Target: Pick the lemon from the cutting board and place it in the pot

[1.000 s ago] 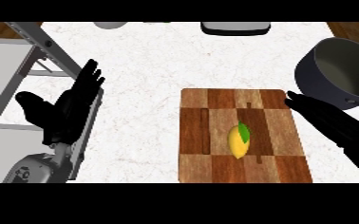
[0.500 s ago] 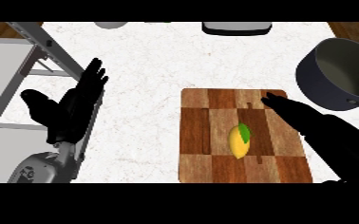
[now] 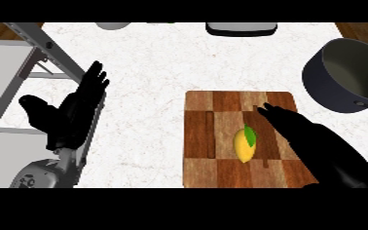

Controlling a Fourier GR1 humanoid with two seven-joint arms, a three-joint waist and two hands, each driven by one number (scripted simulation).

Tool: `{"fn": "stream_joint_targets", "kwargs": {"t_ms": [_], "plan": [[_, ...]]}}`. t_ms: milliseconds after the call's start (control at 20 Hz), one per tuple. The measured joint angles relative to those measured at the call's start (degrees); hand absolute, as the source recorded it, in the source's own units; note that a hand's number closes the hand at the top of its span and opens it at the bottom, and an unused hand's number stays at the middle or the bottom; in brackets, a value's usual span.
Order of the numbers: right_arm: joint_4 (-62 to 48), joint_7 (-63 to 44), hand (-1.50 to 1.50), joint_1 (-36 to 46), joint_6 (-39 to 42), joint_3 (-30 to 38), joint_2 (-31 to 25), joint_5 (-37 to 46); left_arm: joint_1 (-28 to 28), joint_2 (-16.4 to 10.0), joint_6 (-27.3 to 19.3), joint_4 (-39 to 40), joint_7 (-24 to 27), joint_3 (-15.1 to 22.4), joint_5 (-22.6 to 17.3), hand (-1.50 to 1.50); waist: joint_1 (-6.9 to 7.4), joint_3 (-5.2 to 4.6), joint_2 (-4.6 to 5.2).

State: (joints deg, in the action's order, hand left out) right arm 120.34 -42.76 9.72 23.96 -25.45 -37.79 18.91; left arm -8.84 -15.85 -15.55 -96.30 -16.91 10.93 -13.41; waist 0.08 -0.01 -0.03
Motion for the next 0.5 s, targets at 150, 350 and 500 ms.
{"fn": "stream_joint_targets", "kwargs": {"t_ms": [150, 350, 500], "plan": [[-1.52, 1.41, -1.5, -0.43, 0.13, 0.32, 3.43, 3.0, -0.62, 1.04, 1.02, 1.74, 0.72, -1.13, 0.78, 0.0, -0.06, 0.01, 0.02], [-2.3, 0.87, -1.5, -0.17, 0.6, -0.18, 8.29, 6.54, 1.95, 2.44, 2.16, 1.56, 2.34, -1.26, 1.99, 0.0, 0.0, 0.01, 0.0], [-3.03, 1.43, -1.5, -0.89, 1.39, 0.26, 10.87, 8.63, 1.94, 2.48, 3.19, 0.52, 1.03, -2.44, 2.41, 0.0, -0.02, 0.0, 0.0]]}}
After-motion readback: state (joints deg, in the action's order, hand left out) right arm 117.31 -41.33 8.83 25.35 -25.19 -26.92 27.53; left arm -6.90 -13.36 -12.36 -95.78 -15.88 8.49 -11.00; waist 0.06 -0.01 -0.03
